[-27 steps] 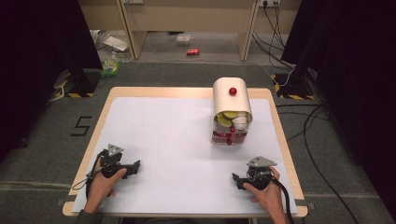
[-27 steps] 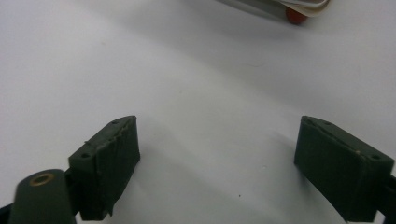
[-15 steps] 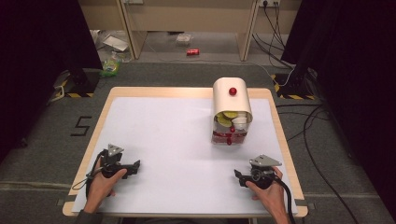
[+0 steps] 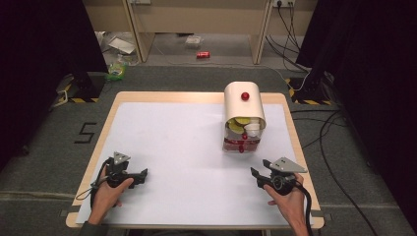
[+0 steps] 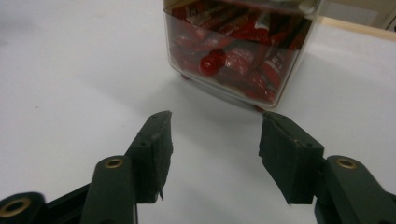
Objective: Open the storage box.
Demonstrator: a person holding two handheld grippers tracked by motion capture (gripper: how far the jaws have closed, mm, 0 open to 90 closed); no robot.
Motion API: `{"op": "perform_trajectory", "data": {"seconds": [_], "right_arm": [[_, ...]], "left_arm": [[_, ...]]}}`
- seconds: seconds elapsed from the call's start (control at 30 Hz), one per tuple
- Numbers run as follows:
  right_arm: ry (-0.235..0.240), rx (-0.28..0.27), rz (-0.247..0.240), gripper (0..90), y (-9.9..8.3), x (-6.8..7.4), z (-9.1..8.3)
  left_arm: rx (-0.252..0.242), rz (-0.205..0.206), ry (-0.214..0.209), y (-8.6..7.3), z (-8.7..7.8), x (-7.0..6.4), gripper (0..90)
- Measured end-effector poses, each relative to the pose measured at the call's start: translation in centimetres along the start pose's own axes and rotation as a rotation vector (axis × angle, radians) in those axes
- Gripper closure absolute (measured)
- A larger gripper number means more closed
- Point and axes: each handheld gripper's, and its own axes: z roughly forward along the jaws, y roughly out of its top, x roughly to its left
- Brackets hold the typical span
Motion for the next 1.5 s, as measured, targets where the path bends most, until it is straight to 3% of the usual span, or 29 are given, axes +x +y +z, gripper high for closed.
{"op": "perform_trajectory", "data": {"seconds": [0.8,1.5], "right_arm": [[0.012,-0.137,-0.065,55.6,7.3,-0.1,-1.2],[0.044,-0.171,-0.106,58.1,10.4,0.1,0.5]], "left_arm": [[0.001,0.002,0.000,0.0,0.0,0.0,0.0],[-0.001,0.000,-0.001,0.0,0.0,0.0,0.0]]}}
